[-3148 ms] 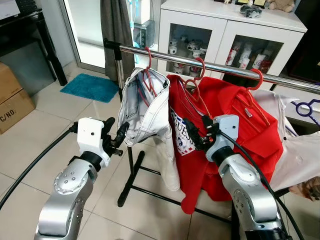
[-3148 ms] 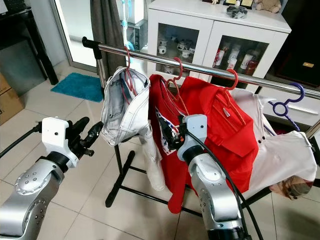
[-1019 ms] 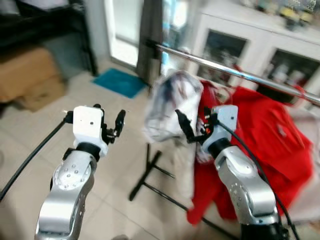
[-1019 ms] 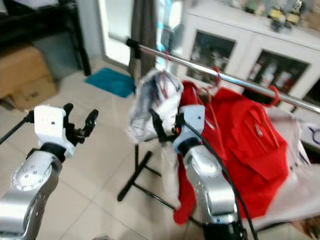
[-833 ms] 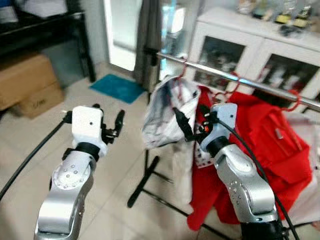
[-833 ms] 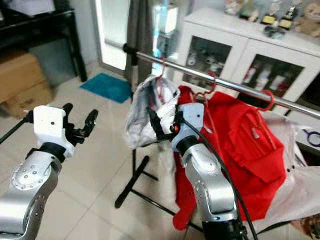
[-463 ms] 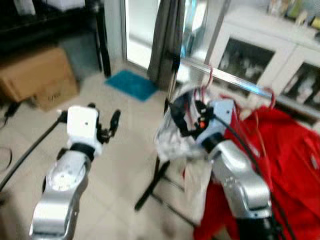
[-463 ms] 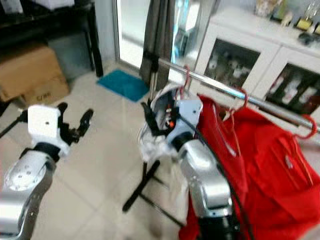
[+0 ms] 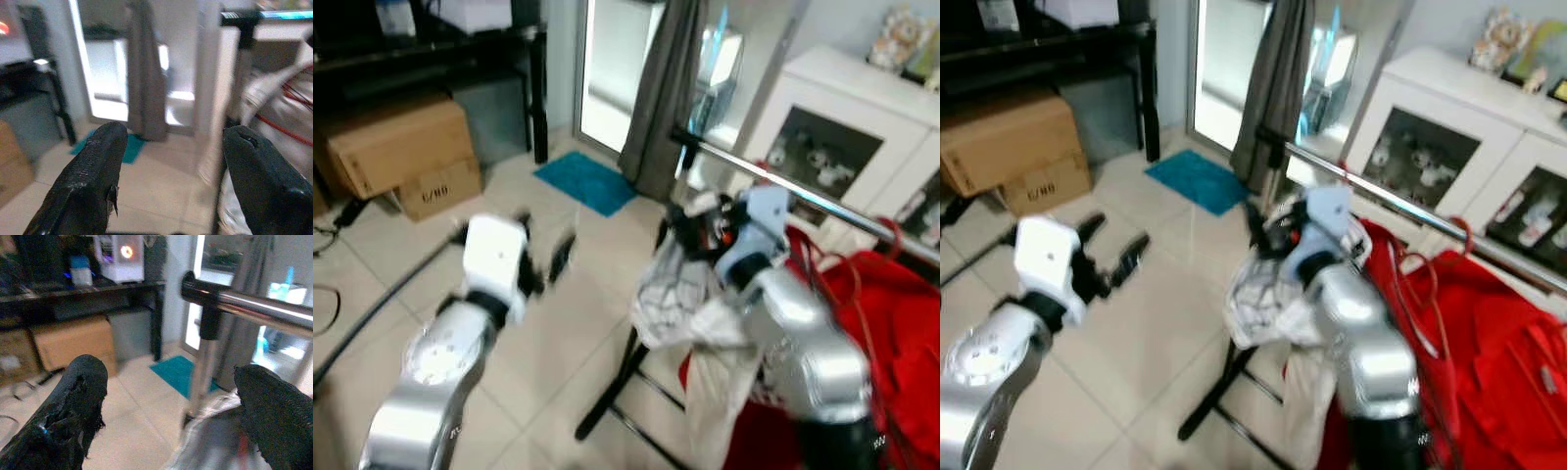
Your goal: Hang hanger
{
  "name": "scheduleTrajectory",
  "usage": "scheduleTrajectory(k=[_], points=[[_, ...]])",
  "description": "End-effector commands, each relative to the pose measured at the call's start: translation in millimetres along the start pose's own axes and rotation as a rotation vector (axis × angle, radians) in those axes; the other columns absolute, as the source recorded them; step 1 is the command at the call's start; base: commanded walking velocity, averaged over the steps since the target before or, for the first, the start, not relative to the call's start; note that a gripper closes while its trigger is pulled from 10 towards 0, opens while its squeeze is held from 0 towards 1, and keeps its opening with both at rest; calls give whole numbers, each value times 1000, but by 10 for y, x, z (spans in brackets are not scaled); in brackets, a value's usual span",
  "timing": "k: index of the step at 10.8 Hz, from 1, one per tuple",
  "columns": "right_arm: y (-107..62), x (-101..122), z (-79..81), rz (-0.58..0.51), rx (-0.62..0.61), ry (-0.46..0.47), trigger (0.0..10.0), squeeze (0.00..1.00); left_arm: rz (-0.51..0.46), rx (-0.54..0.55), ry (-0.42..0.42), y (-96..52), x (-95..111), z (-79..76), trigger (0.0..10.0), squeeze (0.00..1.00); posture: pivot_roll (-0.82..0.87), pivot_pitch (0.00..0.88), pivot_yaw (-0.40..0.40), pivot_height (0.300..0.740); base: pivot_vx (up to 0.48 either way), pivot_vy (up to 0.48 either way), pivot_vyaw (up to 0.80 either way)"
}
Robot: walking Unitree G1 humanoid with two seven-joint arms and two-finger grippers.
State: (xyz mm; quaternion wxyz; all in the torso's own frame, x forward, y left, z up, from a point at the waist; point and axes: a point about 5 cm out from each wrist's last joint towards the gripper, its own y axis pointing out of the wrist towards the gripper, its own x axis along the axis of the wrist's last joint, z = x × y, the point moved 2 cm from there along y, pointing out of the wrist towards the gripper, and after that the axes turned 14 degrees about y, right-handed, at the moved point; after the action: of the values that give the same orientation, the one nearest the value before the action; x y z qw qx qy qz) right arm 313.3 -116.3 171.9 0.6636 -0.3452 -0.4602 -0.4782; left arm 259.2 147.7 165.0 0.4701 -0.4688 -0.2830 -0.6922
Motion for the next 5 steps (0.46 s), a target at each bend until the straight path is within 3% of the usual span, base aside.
scheduleTrajectory(k=[1, 3, 4, 5], points=[[-43, 48, -122, 19, -37, -32, 10000, 1000, 0, -94, -40, 10, -16, -126, 10000, 0, -18, 0, -90, 740, 0, 0, 0], [-18, 118, -176, 62, -49, -61, 10000, 1000, -1, -207, -64, -36, -13, -174, 10000, 0, -25, 0, -90, 740, 0, 0, 0], [30, 60, -236, 171, -72, -68, 10000, 1000, 27, -314, -40, -106, -78, -230, 10000, 0, -28, 0, -93, 740, 0, 0, 0], [69, -5, -293, 265, -77, -75, 10000, 871, 33, -362, -32, -115, -94, -267, 10000, 0, -27, 0, -98, 740, 0, 0, 0]])
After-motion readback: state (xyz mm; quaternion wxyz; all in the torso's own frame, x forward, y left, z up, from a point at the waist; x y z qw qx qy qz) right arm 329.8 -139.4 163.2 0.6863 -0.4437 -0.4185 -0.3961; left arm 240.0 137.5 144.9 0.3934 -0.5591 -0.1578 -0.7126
